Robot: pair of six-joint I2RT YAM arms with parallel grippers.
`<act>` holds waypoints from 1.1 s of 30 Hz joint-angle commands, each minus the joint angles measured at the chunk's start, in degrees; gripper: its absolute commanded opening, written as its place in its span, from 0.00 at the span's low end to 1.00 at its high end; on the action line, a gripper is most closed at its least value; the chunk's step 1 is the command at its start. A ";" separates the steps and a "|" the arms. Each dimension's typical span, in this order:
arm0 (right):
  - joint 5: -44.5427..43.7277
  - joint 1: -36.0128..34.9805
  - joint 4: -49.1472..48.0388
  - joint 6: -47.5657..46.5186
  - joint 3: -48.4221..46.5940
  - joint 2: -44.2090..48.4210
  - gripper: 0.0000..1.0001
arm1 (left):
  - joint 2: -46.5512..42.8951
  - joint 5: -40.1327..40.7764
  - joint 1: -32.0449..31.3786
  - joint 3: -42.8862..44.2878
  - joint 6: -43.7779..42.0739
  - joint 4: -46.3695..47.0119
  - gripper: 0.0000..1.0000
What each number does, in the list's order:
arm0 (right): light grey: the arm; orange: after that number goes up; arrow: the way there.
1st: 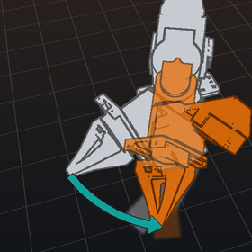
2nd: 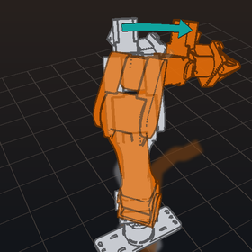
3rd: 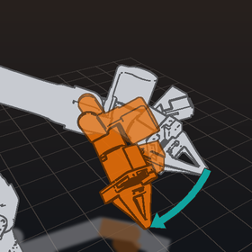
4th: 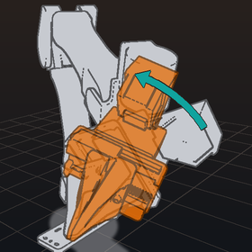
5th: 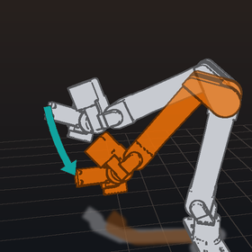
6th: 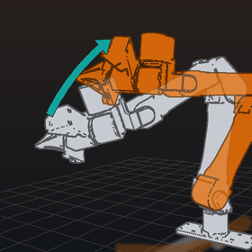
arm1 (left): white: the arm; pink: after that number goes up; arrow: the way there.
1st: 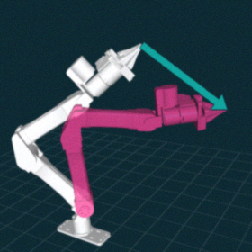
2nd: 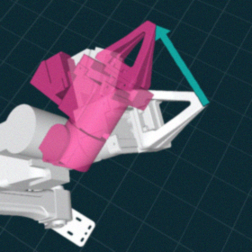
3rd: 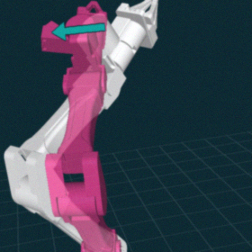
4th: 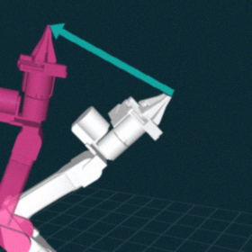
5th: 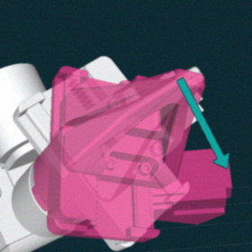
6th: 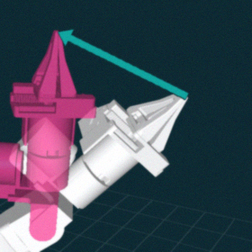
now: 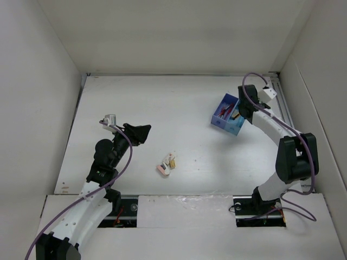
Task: Sort the stationery into containers
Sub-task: Place the stationery in the storage box.
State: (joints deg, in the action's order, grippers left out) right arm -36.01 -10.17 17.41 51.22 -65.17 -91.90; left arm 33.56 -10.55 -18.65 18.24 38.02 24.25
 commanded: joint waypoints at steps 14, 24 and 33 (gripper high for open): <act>-1.78 0.77 -2.64 0.63 -5.84 -5.65 0.03 | -0.25 -1.06 -0.15 -0.40 0.21 3.35 0.54; -3.54 2.52 -0.98 -0.42 -12.60 -11.02 0.04 | -0.25 -0.53 -0.15 -0.40 0.21 3.35 0.54; -3.63 3.06 -1.06 -0.42 -14.89 -13.40 0.28 | 0.28 -0.53 -0.15 -0.40 -0.32 3.35 0.54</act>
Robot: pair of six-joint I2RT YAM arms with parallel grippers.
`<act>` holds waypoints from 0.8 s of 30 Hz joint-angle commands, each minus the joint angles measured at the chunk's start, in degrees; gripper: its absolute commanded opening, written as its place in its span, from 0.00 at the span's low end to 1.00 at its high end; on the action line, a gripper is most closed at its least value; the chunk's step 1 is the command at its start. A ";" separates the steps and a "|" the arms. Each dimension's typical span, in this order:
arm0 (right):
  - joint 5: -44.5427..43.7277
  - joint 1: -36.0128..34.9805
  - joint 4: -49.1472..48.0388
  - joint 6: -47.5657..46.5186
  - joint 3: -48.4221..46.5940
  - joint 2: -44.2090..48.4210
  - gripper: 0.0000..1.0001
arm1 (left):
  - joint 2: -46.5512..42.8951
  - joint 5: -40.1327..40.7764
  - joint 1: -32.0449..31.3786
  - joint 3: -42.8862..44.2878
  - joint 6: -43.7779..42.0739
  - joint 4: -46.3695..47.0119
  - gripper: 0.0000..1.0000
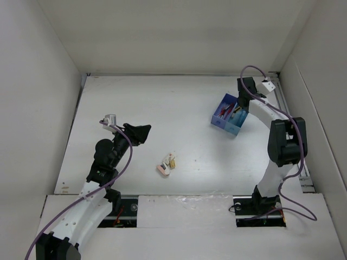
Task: Sort the stationery into containers
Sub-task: Place the stationery in the storage box.
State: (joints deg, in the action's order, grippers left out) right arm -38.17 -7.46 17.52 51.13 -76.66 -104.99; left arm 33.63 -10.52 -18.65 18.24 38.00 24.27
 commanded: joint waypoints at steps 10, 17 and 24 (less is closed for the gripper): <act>0.29 0.35 -1.79 -0.86 -3.49 2.06 0.59 | 0.21 -0.02 -0.15 -0.40 -0.29 3.33 0.54; 6.70 -5.62 -7.23 -2.70 3.53 9.53 0.40 | 0.21 -0.02 -0.15 -0.40 -0.29 3.33 0.54; 11.01 -20.99 -7.24 -5.96 5.65 12.35 0.00 | -0.32 -0.02 -0.15 -0.40 -0.29 2.80 0.54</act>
State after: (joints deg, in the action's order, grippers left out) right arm -30.65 -23.05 12.97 47.62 -72.10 -94.19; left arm 34.00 -10.46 -18.65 18.24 38.00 24.25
